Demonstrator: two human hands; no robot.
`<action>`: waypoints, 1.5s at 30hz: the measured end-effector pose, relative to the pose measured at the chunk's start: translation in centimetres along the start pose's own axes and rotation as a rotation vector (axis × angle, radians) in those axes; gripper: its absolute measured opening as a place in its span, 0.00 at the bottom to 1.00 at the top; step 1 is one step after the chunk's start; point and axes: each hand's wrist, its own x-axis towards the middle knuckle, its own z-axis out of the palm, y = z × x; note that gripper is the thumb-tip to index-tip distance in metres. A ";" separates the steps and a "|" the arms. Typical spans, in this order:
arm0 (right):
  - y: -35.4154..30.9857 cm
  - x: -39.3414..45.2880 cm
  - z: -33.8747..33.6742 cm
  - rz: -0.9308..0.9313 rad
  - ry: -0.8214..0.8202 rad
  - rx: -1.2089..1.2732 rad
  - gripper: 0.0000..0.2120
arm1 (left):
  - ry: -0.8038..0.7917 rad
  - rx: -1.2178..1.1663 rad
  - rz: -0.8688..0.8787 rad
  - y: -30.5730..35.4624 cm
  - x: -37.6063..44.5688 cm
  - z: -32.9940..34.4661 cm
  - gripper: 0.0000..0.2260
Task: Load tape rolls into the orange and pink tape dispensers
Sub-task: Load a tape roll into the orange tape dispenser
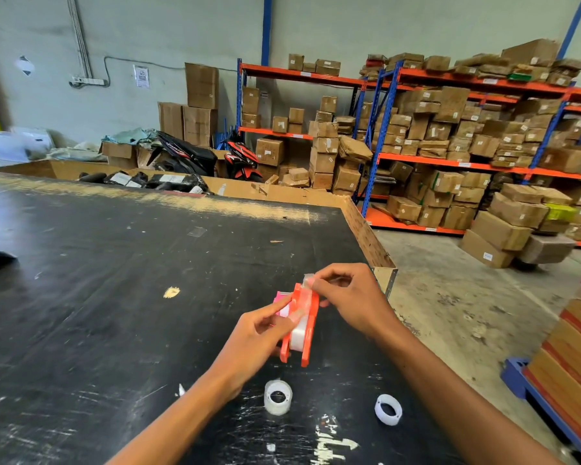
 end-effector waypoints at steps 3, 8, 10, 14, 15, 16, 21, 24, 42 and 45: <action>-0.2 0.4 -0.5 0.046 -0.017 0.039 0.05 | -0.022 -0.006 -0.002 -0.1 0.1 -0.2 0.20; -0.3 0.8 -1.1 0.170 -0.096 0.131 0.05 | -0.020 0.011 -0.013 -0.8 0.4 -0.5 0.24; -0.4 1.0 -1.2 0.214 -0.132 0.151 0.05 | -0.023 0.013 -0.010 -1.0 0.7 -0.7 0.24; -0.1 1.4 -1.1 0.276 -0.155 0.218 0.07 | -0.030 0.028 0.008 -1.1 0.9 -1.0 0.27; 0.1 1.5 -1.0 0.291 -0.155 0.228 0.07 | -0.031 0.031 0.015 -1.2 0.9 -1.0 0.26; 0.2 1.5 -0.9 0.306 -0.154 0.234 0.07 | -0.031 0.032 0.020 -1.2 0.9 -1.0 0.25; 1.2 2.0 -0.6 0.401 -0.140 0.219 0.05 | -0.022 0.049 0.025 -1.9 1.0 -0.7 0.21; 2.3 2.0 -0.9 0.431 -0.143 0.243 0.05 | -0.015 0.051 -0.009 -1.9 1.4 -0.1 0.20; 11.6 -0.4 -0.7 0.446 0.033 0.368 0.13 | 0.201 0.097 -0.340 -6.1 9.7 7.9 0.11; 12.3 0.8 -0.4 0.479 0.032 0.359 0.13 | 0.210 0.132 -0.350 -6.8 10.6 8.2 0.13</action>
